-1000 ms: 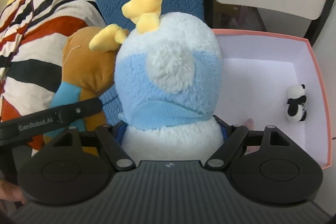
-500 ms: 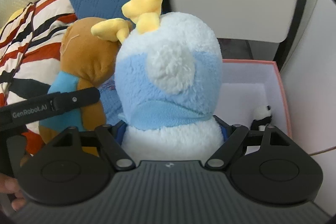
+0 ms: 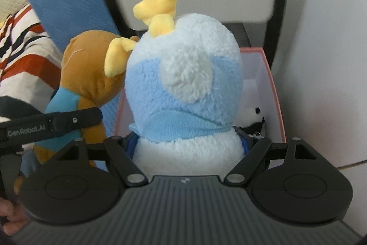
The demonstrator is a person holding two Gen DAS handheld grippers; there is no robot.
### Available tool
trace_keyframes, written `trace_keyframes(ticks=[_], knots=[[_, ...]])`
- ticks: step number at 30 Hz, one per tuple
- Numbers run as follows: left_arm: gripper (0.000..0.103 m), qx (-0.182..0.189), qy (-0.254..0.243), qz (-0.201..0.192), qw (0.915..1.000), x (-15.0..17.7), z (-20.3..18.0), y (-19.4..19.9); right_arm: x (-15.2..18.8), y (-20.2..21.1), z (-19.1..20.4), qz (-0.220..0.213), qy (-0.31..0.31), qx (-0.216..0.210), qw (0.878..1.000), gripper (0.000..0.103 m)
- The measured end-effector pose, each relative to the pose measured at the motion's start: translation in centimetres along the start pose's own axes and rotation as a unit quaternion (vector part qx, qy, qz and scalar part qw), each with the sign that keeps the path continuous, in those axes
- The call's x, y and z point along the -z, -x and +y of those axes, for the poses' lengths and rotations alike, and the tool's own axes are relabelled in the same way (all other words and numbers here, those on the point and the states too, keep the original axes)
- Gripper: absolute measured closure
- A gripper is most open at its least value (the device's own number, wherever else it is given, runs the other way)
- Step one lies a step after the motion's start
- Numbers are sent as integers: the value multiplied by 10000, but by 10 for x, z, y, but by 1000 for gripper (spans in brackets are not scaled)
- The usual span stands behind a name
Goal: Organize objects
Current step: 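Carry the duck and bear into the pink box and open both grippers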
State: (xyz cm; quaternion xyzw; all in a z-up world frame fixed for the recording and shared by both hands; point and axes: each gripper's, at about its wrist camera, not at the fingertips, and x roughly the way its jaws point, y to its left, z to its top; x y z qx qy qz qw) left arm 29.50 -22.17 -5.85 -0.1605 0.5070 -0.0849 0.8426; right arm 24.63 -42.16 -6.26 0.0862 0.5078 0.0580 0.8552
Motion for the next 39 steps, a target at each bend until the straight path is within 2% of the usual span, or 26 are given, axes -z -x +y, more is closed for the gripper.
trace_keyframes(ticks=[11, 19, 21, 25, 26, 28, 32, 39], knots=[[36, -150, -130, 518, 9985, 18, -24, -68, 12, -61, -49, 318, -310, 134, 9989, 21], [35, -188, -137, 620, 9978, 23, -23, -80, 13, -75, -63, 378, -326, 55, 9987, 21], [32, -173, -163, 598, 9979, 23, -24, -77, 14, -72, -57, 323, -276, 100, 9990, 21], [5, -58, -197, 542, 9983, 19, -25, -69, 15, -69, -58, 251, -238, 0, 9994, 18], [3, -63, -233, 461, 9986, 19, -26, -64, 13, -65, -59, 208, -219, 16, 9995, 10], [2, -83, -322, 334, 9989, 18, -28, -54, 13, -55, -57, -7, -185, 87, 9998, 0], [2, 53, -374, 190, 9991, 13, -27, -34, 13, -33, -49, -354, -186, 240, 9989, 0], [2, 165, -490, -183, 9985, 5, -21, 10, 13, -4, -30, -709, -416, 71, 9966, 0]])
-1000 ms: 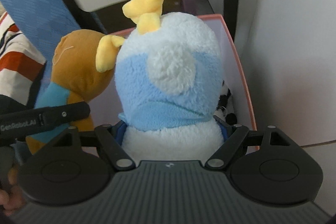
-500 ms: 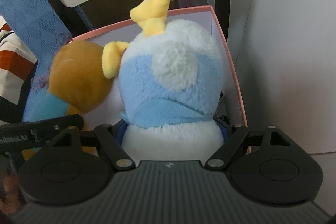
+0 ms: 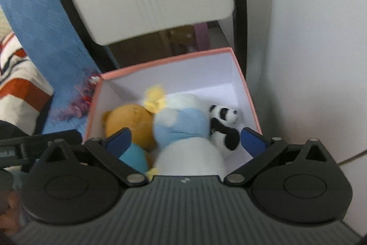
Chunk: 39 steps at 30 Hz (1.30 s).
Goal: Organize objects
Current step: 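Carry the duck and bear into the pink box and open both grippers, then move both tools back toward the purple bow and red lion figurine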
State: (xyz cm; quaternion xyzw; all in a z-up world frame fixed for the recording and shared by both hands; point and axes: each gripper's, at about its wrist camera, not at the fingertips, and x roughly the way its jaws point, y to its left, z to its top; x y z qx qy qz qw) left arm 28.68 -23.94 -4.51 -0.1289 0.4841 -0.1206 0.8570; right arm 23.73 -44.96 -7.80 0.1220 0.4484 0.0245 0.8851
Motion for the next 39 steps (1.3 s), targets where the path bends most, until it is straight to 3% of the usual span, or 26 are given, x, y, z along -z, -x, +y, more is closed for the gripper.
trace_keyframes(ticks=[8, 19, 35, 39], knots=[[2, 192, -161, -486, 9985, 1, 11, 54, 14, 42, 35, -512, 116, -131, 9985, 0], [3, 392, -411, -886, 9944, 29, 39, 108, 48, 78, 76, -977, 208, -116, 9949, 0], [3, 264, -453, -1461, 9879, 82, 110, 163, 108, 97, 136, -1468, 392, -259, 9880, 0], [3, -42, -565, -1642, 9848, 91, 130, 166, 125, 94, 144, -1623, 452, -294, 9853, 0]])
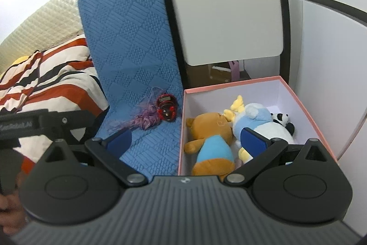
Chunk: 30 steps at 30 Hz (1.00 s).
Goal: Organize objects
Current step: 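Move both tools back toward the purple bow and red lion figurine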
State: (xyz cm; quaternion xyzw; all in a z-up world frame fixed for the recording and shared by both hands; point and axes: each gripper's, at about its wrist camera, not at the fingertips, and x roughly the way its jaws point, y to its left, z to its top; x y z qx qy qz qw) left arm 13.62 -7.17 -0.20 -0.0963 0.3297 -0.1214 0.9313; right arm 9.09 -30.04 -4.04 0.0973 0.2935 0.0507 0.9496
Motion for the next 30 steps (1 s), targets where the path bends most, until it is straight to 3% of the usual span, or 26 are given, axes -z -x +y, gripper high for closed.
trace_keyframes(ticks=[12, 23, 30], knots=[[3, -197, 236, -123, 9995, 22, 56, -14, 40, -32, 19, 50, -66, -320, 9995, 0], [3, -151, 109, -56, 9998, 44, 63, -42, 63, -56, 24, -58, 24, -189, 9998, 0], [3, -340, 163, 77, 9993, 32, 92, -80, 65, -74, 40, -418, 231, 20, 9989, 0]])
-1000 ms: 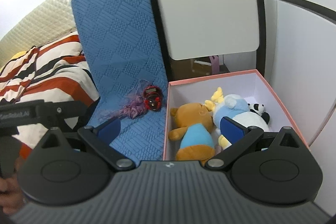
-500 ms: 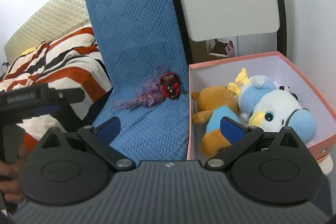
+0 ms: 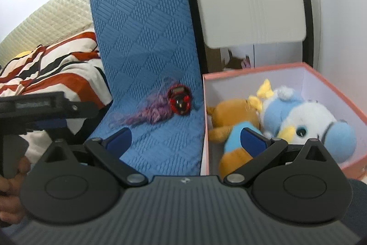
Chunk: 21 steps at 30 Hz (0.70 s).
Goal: Organize objects
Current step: 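Move both tools back toward the purple bow and red lion figurine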
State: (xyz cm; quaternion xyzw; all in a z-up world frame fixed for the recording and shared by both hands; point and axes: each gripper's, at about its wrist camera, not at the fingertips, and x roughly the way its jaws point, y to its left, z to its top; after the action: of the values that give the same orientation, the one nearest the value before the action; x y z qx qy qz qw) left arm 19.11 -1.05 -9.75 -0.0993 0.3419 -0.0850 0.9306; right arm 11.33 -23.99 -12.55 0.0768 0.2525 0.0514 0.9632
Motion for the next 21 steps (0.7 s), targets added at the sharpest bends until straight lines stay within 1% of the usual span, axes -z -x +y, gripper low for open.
trace_keyframes(ticks=[3, 7, 8, 9, 11, 13, 15, 17, 20, 21], knots=[[3, -33, -42, 84, 10000, -7, 11, -23, -1, -15, 11, 57, 242, -14, 9997, 1], [3, -45, -15, 203, 9998, -15, 28, -58, -9, -36, 16, 234, 275, -232, 9991, 12], [3, -36, -21, 259, 9997, -16, 31, -66, -13, -44, 17, 303, 292, -200, 9989, 16], [3, -53, -43, 338, 9994, -17, 34, -74, -15, -49, 16, 358, 295, -180, 9988, 18], [4, -59, -114, 364, 9993, -20, 37, -87, -22, -61, 14, 461, 208, -193, 9985, 26], [4, -30, -161, 383, 9991, -23, 39, -99, -31, -70, 15, 418, 212, -180, 9987, 27], [4, 2, -177, 418, 9990, -25, 42, -111, -38, -80, 19, 354, 362, -112, 9987, 27], [4, 37, -122, 527, 9985, -26, 46, -125, -45, -96, 23, 414, 447, -126, 9981, 29], [6, 31, -41, 728, 9973, -28, 53, -144, -52, -121, 27, 480, 473, -268, 9974, 31], [6, 30, -18, 793, 9968, -29, 54, -150, -54, -131, 29, 528, 533, -247, 9969, 31]])
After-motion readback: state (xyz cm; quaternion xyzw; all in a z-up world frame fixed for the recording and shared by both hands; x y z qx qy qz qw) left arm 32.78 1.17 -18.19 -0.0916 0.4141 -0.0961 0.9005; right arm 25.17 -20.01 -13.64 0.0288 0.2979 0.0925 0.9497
